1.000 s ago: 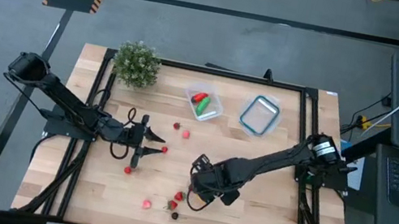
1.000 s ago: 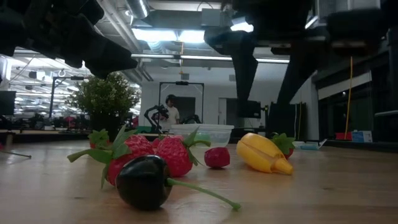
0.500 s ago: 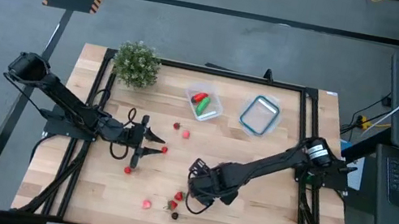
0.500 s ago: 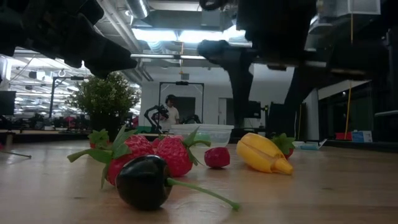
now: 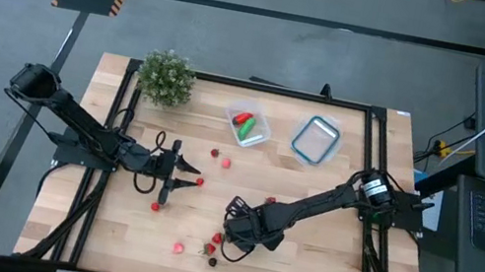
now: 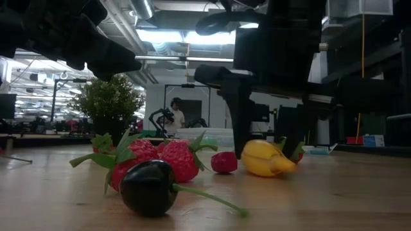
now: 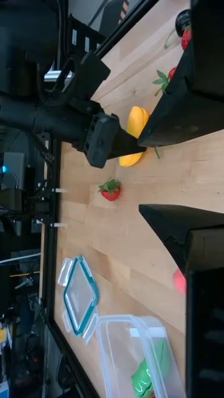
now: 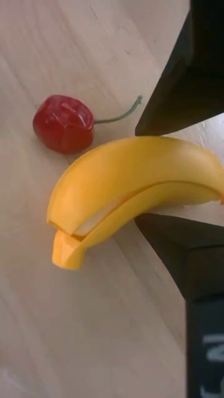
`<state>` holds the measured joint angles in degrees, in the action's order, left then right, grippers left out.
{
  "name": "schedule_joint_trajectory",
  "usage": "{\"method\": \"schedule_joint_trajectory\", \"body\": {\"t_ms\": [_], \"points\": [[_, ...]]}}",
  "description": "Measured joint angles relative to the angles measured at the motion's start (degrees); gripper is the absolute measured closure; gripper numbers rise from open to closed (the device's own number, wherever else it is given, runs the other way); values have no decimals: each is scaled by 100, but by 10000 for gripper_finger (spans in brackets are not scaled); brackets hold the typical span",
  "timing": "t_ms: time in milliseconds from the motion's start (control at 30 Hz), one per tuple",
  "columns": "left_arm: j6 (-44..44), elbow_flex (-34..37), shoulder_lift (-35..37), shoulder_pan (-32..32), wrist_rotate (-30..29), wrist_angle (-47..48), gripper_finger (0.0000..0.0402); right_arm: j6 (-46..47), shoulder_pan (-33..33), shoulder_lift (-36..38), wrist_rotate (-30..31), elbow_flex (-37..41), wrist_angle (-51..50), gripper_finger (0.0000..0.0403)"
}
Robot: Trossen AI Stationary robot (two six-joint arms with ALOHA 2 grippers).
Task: Pick and placing Produce into tupperware
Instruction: Put the yellow banana into the transparent container
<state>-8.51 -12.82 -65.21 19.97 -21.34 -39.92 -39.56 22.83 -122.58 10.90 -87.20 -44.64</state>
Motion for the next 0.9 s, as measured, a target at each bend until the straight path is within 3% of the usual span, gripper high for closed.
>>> {"method": "schedule_joint_trajectory", "body": {"t_ms": [133,333,900], "points": [[2,0,0,0,-1,2,250,9,0,-6,-8,2,-11,201],[2,0,0,0,-2,1,250,52,0,-11,-40,9,-35,262],[4,-4,-2,0,-2,0,250,1551,-300,262,-20,26,32,261]]}}
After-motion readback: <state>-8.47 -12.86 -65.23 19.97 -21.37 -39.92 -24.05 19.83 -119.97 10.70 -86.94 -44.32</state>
